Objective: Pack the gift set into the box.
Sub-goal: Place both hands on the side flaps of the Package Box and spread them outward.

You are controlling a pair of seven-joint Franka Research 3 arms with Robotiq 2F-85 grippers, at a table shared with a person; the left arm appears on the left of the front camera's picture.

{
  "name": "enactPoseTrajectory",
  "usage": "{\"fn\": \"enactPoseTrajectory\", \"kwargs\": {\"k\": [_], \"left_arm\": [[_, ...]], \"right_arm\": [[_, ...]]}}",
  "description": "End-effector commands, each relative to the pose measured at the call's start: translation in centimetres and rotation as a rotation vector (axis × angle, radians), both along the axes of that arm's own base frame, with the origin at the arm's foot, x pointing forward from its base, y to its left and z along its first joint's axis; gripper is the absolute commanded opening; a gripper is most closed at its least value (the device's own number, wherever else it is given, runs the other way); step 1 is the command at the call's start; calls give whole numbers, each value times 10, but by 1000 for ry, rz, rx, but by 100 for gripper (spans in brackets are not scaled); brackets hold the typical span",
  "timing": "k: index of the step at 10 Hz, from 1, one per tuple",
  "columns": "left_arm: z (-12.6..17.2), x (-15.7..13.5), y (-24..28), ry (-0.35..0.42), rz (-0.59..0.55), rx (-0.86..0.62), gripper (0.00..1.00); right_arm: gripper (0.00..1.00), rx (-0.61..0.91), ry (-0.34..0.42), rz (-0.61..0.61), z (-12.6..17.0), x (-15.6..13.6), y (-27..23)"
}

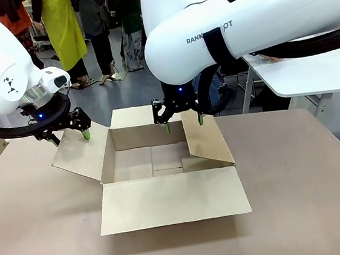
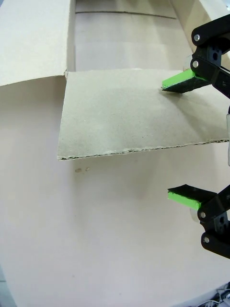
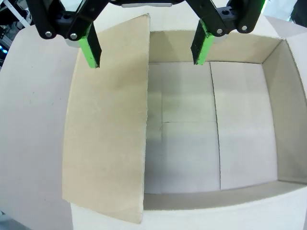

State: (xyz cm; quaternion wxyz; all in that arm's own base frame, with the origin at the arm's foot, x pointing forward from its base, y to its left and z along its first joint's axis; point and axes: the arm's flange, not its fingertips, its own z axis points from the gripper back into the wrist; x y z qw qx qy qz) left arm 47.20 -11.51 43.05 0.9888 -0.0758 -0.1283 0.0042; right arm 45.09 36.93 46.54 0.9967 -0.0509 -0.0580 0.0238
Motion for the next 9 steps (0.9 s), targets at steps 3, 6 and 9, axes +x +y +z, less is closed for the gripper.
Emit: {"fn": "enactPoseTrajectory", "kwargs": {"k": [3, 6, 9], "left_arm": [[3, -1, 0, -1, 12, 14, 100], [3, -1, 0, -1, 12, 14, 100], [3, -1, 0, -1, 12, 14, 100]], "right_arm": [[100, 19, 12, -26, -3, 4, -2], [100, -13, 29, -58, -30, 10, -11], [100, -91, 43, -75, -54, 17, -15]]}}
